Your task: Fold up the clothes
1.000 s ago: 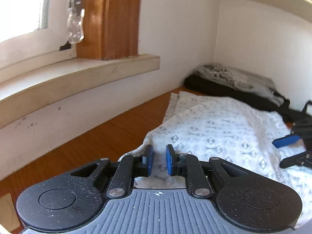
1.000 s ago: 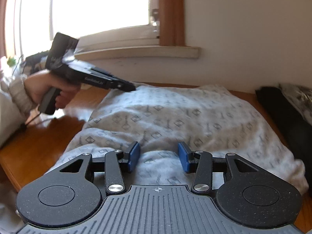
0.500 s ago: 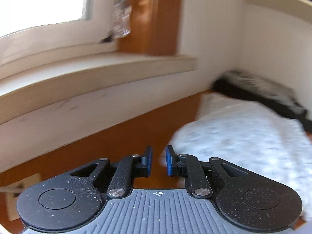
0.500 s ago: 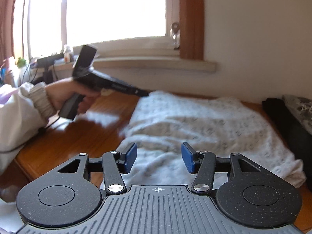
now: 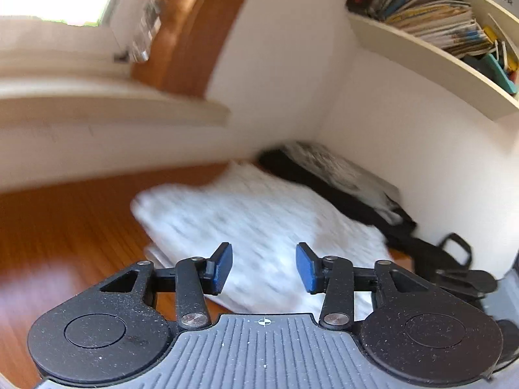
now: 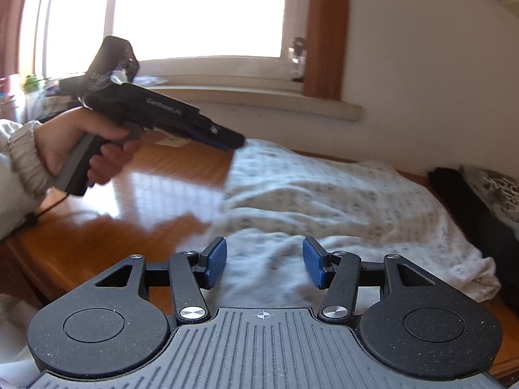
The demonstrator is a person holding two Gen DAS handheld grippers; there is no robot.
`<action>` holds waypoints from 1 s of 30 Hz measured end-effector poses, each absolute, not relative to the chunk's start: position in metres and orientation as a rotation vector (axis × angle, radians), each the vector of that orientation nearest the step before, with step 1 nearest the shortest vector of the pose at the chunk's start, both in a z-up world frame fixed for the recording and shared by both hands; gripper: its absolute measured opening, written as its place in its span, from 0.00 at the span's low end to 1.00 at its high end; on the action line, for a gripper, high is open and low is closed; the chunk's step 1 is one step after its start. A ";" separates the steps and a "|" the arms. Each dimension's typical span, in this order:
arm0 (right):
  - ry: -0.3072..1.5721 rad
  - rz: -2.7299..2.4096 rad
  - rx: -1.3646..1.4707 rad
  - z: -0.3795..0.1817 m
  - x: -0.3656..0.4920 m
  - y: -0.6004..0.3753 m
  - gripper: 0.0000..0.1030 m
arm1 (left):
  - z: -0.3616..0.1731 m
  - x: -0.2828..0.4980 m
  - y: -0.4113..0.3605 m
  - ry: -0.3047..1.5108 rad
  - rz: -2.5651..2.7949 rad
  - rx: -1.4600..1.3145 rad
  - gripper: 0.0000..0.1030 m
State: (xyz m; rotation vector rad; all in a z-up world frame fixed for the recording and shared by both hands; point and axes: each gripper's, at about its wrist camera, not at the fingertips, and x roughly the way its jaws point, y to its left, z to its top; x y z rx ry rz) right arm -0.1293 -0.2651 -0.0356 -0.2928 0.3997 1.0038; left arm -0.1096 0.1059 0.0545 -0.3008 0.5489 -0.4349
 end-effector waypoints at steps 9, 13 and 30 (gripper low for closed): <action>0.389 0.994 -0.417 -0.043 -0.146 -0.257 0.58 | 0.026 -0.117 0.074 0.696 -0.403 -0.312 0.53; 0.391 1.000 -0.411 -0.049 -0.144 -0.261 0.62 | 0.026 -0.110 0.067 0.697 -0.397 -0.309 0.55; 0.215 0.944 -0.578 -0.048 -0.150 -0.267 0.26 | 0.041 -0.107 0.075 0.529 -0.365 -0.397 0.12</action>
